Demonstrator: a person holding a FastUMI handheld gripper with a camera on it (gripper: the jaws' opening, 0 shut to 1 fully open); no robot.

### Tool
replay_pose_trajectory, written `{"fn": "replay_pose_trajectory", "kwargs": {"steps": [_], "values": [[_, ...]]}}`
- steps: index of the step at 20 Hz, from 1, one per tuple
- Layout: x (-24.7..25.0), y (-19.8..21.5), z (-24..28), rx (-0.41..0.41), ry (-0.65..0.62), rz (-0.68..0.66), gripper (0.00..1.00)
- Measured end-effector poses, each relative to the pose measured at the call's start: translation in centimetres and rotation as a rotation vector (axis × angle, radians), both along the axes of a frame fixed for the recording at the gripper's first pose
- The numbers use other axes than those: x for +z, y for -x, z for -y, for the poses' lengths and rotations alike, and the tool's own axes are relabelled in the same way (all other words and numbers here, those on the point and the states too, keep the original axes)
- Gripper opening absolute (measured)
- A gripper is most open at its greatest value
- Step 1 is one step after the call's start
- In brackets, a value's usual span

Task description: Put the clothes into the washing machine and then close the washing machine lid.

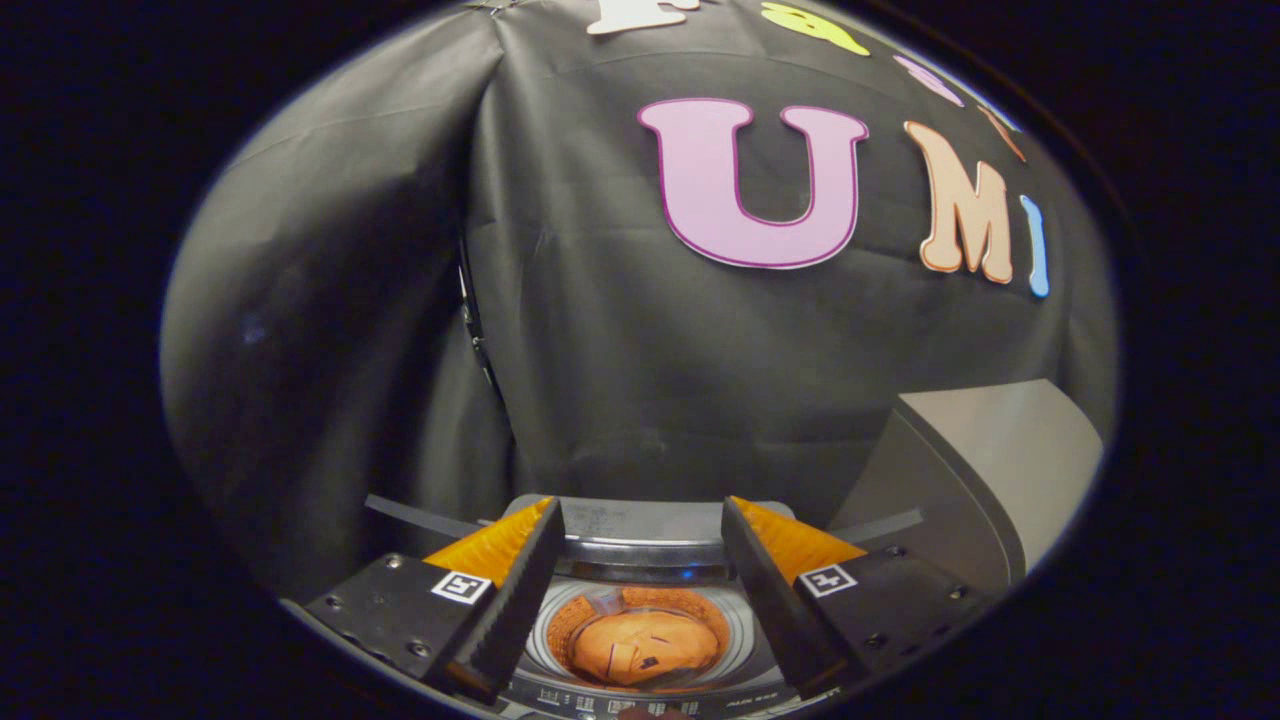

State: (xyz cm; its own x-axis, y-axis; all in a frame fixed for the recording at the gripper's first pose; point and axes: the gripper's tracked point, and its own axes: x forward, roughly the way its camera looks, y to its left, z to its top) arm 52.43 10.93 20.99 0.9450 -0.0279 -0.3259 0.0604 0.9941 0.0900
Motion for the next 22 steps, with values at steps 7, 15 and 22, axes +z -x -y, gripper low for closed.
{"fn": "replay_pose_trajectory", "kwargs": {"steps": [7,15,22], "values": [[0.1,-0.1,-0.1,0.018,-0.041,-0.037,0.96],[0.0,0.1,-0.6,0.03,-0.102,0.014,0.96],[-1.0,3.3,-1.7,0.064,-0.077,0.085,0.96]]}}
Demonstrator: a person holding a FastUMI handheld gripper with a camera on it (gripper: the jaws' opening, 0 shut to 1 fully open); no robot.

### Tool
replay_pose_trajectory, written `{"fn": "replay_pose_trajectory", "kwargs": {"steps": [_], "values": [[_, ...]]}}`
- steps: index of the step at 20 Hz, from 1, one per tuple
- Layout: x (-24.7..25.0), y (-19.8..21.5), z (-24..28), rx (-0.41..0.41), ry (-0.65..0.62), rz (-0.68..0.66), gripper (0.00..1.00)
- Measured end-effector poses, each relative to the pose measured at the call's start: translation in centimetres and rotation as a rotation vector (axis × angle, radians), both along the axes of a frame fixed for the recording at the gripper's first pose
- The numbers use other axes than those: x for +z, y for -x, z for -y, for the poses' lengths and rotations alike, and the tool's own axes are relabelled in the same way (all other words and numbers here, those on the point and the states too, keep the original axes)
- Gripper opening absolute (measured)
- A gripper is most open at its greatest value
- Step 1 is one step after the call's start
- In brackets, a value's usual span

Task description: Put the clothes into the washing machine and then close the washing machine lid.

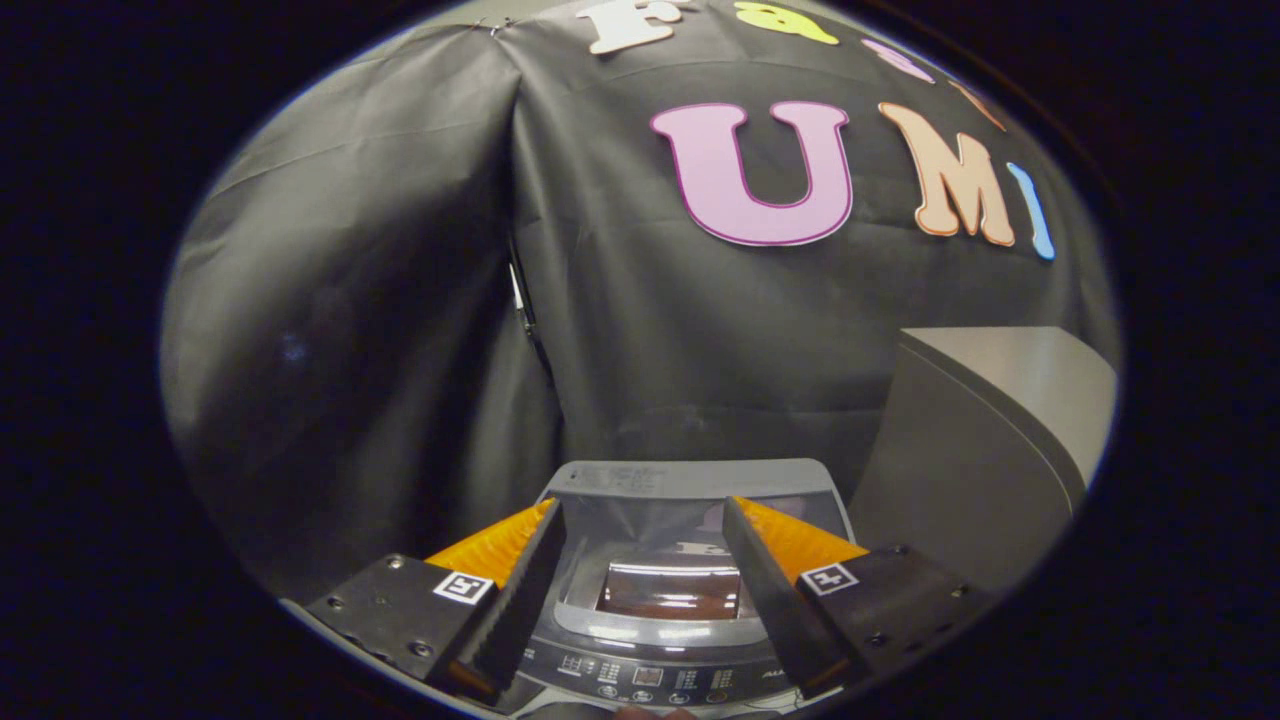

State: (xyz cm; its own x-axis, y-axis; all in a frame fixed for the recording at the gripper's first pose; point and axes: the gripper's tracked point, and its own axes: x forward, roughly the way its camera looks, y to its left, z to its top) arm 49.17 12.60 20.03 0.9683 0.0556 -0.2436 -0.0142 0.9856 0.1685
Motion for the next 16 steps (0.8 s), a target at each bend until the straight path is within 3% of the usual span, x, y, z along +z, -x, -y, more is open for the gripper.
{"fn": "replay_pose_trajectory", "kwargs": {"steps": [9,16], "values": [[-0.1,5.9,-0.6,0.027,-0.094,0.103,0.97],[-1.0,10.8,0.1,-0.005,-0.085,0.15,0.97]]}}
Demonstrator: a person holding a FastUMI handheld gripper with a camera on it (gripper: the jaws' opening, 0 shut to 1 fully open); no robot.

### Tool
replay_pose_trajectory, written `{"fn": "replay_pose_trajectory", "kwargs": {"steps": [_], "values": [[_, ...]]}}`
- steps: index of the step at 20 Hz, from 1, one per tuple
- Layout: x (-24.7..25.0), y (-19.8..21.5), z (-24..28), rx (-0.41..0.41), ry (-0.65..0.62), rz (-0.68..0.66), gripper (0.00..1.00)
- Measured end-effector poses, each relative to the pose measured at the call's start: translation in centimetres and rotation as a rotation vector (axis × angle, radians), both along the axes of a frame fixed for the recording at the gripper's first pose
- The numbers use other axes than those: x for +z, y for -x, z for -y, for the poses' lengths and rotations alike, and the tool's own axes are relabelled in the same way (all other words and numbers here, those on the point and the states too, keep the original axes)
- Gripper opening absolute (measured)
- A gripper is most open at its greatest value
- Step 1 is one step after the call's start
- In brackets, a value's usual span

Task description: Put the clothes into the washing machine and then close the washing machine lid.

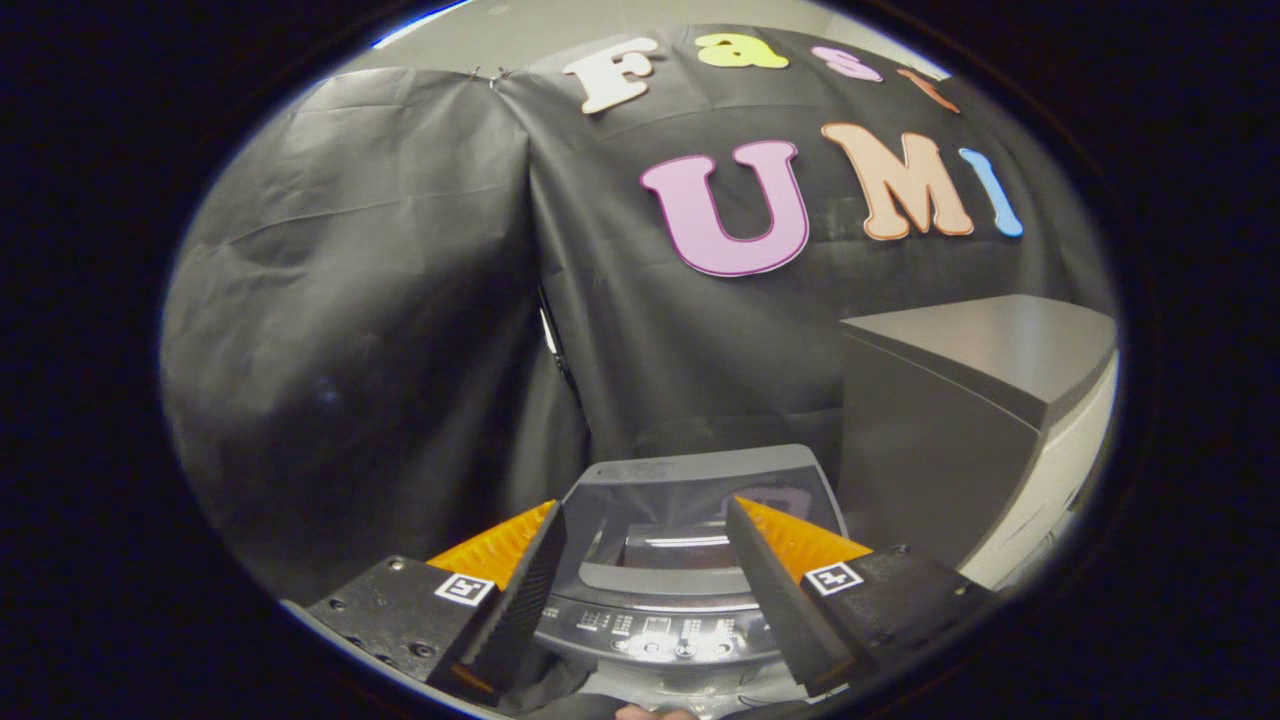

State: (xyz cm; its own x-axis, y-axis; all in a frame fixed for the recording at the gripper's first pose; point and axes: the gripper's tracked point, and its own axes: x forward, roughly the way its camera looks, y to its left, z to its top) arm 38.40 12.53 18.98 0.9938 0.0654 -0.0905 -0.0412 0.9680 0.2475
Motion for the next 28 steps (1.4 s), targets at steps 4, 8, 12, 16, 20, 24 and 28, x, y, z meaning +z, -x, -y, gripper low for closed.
{"fn": "replay_pose_trajectory", "kwargs": {"steps": [4,8,12,16,20,24,28], "values": [[-1.3,2.9,0.5,-0.016,0.048,0.021,0.97],[-3.1,6.5,1.9,-0.057,0.088,0.048,0.97],[-5.4,9.7,4.0,-0.106,0.082,0.069,0.97],[-7.6,12.7,5.7,-0.139,0.01,0.093,0.97],[-10.5,16.0,7.5,-0.187,-0.048,0.109,0.97],[-13.7,18.9,8.3,-0.232,-0.073,0.128,0.97],[-14.5,21.3,8.3,-0.266,0.019,0.181,0.97]]}}
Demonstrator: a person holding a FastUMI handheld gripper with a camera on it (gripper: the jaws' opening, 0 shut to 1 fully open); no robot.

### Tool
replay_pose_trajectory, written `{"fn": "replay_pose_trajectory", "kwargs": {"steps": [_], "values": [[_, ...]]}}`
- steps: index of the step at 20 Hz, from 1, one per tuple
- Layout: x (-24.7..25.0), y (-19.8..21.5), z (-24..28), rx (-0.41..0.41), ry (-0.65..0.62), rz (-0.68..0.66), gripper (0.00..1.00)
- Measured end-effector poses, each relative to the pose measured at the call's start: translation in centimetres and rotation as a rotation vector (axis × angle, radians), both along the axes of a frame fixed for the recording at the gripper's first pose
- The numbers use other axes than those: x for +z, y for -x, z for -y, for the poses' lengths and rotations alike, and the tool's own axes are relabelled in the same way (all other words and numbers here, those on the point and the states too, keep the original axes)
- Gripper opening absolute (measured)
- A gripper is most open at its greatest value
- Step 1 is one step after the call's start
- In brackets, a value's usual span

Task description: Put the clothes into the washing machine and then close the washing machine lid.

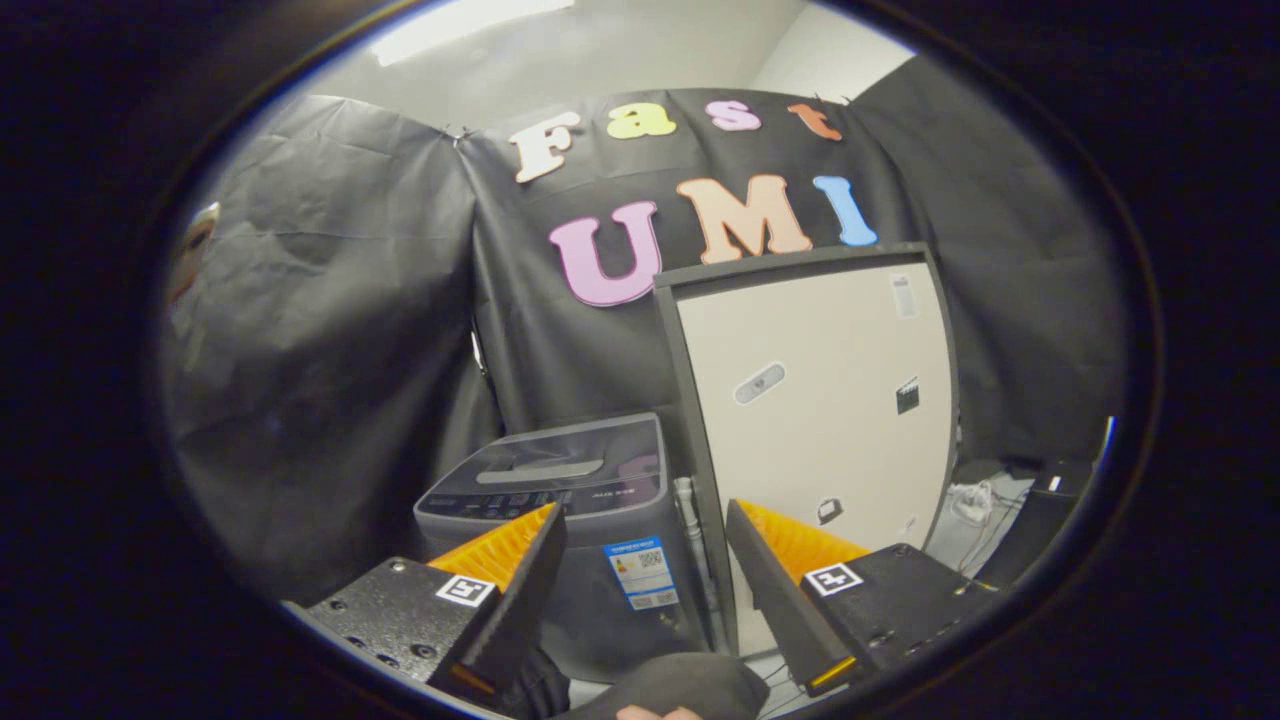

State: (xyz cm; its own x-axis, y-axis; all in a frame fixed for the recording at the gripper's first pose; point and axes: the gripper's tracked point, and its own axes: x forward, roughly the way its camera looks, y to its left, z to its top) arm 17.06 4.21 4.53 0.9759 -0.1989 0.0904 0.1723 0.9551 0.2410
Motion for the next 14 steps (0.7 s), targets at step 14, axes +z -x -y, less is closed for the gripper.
{"fn": "replay_pose_trajectory", "kwargs": {"steps": [14], "values": [[-0.9,2.4,0.8,-0.023,0.016,-0.003,0.97]]}}
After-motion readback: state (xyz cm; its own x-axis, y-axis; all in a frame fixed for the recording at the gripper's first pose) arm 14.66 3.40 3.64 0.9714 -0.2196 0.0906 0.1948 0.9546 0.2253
